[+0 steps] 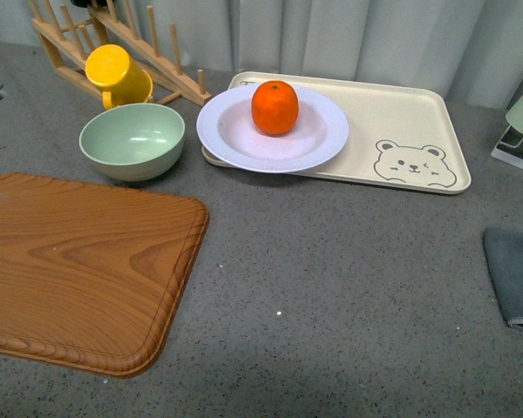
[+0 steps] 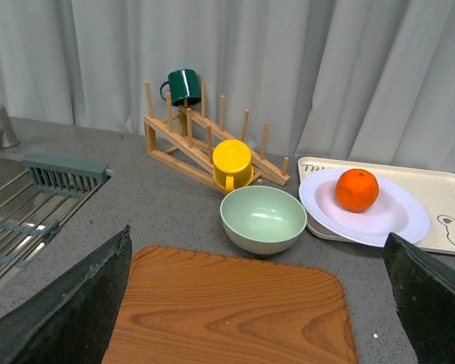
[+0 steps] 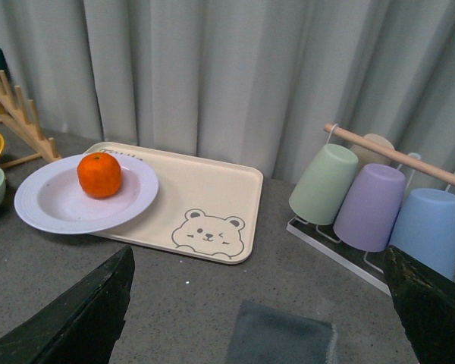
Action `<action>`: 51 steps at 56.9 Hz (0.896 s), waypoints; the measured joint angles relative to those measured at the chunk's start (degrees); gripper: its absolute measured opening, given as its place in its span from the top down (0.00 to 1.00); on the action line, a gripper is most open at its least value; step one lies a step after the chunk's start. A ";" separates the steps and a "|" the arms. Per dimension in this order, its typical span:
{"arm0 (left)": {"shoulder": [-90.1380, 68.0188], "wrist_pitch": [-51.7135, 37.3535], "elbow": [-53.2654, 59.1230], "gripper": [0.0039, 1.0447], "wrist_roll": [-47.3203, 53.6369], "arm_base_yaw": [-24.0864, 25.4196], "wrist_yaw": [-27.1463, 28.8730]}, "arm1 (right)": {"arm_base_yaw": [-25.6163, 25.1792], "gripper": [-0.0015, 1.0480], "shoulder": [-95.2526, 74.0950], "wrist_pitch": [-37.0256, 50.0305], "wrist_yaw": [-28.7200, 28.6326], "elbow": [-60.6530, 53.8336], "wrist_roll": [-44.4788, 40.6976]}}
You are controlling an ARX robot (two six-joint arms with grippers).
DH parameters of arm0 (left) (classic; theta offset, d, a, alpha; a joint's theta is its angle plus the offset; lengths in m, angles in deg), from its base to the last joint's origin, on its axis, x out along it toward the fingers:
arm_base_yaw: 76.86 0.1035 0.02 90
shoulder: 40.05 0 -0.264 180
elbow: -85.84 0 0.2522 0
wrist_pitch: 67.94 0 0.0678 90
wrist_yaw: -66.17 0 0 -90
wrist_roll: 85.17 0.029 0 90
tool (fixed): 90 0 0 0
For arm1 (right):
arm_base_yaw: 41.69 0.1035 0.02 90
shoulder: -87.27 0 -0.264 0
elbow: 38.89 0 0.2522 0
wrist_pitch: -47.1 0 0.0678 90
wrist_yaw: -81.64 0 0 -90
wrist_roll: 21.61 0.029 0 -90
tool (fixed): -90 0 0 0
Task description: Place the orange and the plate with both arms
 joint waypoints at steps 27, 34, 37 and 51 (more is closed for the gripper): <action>0.00 0.00 0.00 0.06 0.00 -0.02 0.02 | -10.05 0.86 9.14 -2.82 -6.03 -2.10 5.73; 0.00 0.00 0.00 0.06 0.00 -0.02 0.00 | -10.10 0.99 11.50 -5.27 -6.34 -2.08 5.79; 0.00 0.00 0.00 0.06 0.02 -0.02 -0.02 | -10.14 0.99 16.06 -11.76 -6.32 -2.05 5.75; 0.00 0.00 0.00 0.06 0.00 -0.02 0.00 | -10.19 0.99 19.76 -13.86 -6.34 -2.05 5.77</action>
